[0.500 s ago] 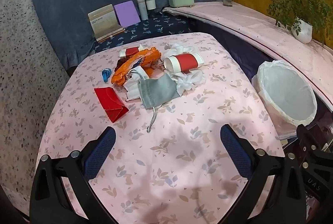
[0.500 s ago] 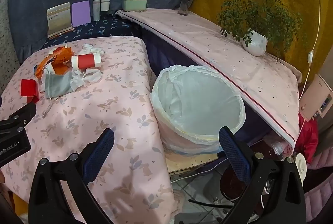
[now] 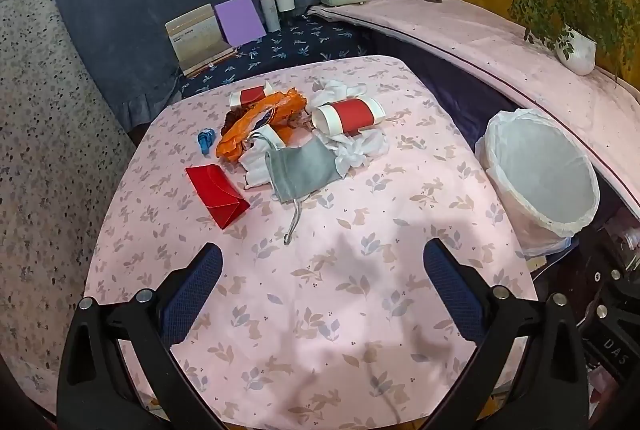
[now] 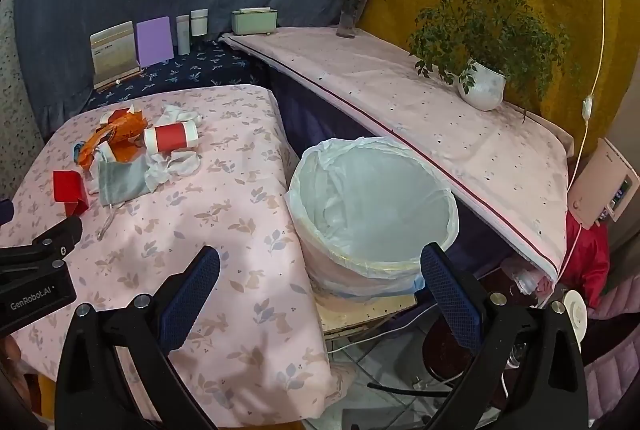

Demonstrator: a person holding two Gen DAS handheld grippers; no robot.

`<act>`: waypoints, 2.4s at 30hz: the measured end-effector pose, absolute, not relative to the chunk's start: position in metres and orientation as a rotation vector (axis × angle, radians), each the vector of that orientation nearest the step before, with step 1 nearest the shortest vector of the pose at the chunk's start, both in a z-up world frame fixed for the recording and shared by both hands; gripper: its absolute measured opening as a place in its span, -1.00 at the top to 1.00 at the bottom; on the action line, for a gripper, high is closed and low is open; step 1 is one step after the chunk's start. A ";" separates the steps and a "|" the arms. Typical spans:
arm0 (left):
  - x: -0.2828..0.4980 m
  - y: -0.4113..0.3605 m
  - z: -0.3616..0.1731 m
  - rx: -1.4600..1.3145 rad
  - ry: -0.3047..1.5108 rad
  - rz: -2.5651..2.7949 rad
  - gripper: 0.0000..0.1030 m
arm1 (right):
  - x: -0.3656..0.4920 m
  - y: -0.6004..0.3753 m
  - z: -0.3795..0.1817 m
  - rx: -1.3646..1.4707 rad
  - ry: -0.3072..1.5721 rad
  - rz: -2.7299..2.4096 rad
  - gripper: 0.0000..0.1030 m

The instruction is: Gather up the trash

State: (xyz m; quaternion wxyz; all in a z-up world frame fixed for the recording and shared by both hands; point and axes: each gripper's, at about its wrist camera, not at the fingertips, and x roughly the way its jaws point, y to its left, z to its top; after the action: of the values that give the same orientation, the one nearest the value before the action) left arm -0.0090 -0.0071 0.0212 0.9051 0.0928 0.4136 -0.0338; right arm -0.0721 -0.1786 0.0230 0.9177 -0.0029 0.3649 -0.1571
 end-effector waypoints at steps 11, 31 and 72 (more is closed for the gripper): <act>-0.015 -0.007 0.028 0.185 0.904 -0.054 -0.87 | -0.078 -0.179 0.033 -0.009 0.746 -0.334 -0.87; -0.013 -0.007 0.042 0.206 0.902 -0.055 -0.87 | -0.081 -0.177 0.042 -0.014 0.741 -0.338 -0.87; -0.008 0.001 0.047 0.190 0.889 -0.035 -0.87 | -0.067 -0.169 0.054 -0.032 0.736 -0.334 -0.87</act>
State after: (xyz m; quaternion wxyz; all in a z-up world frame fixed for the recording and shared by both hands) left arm -0.0075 0.0007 0.0473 0.8984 0.0919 0.4292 -0.0170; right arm -0.0666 -0.1687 0.0535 0.9192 -0.0154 0.3583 -0.1626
